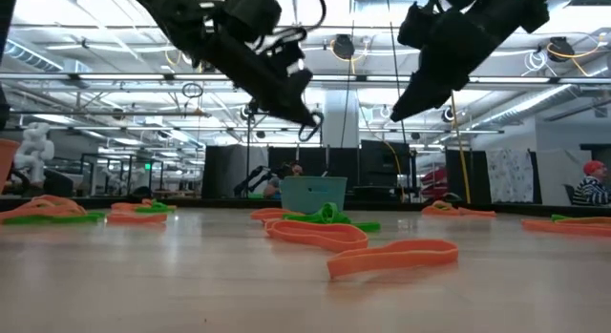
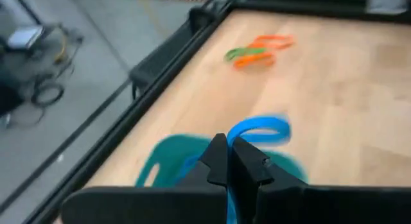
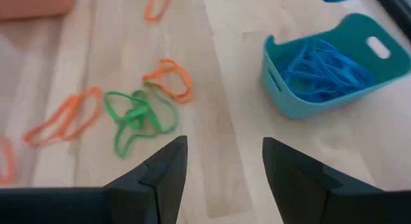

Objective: Sort rubber bands into baskets
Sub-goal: Put the blue rubber band into the top blue bin

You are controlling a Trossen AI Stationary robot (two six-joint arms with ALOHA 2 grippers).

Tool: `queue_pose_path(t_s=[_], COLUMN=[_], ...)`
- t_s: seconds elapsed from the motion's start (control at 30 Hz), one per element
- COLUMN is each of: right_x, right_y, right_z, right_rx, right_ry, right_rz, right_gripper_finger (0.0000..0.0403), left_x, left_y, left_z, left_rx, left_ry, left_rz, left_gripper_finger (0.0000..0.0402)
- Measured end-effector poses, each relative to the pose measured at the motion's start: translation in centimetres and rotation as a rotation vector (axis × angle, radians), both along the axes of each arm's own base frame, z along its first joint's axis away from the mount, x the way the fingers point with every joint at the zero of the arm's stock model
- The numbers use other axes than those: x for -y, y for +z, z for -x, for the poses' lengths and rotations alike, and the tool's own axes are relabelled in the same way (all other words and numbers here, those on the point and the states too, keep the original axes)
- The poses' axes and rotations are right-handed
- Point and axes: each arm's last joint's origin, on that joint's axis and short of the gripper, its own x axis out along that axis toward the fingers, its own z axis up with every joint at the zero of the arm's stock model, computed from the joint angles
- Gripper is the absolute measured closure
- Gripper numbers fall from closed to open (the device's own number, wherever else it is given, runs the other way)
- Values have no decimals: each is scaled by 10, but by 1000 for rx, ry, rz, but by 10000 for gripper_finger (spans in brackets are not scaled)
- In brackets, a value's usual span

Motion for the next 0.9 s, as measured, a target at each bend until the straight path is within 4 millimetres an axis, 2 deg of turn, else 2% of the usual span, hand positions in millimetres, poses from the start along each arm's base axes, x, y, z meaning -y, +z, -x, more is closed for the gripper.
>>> queue_pose_path(t_s=[0.2,0.47,0.9], right_x=[-9,-8,-8], right_y=[-4,-7,-7], right_z=[5,9,9], right_rx=[-69,-117,-107], right_ry=[-49,-86,-115], right_rz=[120,154,122], right_gripper_finger=[209,209,209], left_x=[-17,-32,-31], left_y=[-6,-31,-31], left_z=[2,0,-2], left_rx=[21,-3,8], left_ry=[60,84,63], left_rz=[54,175,170], left_gripper_finger=[401,399,297])
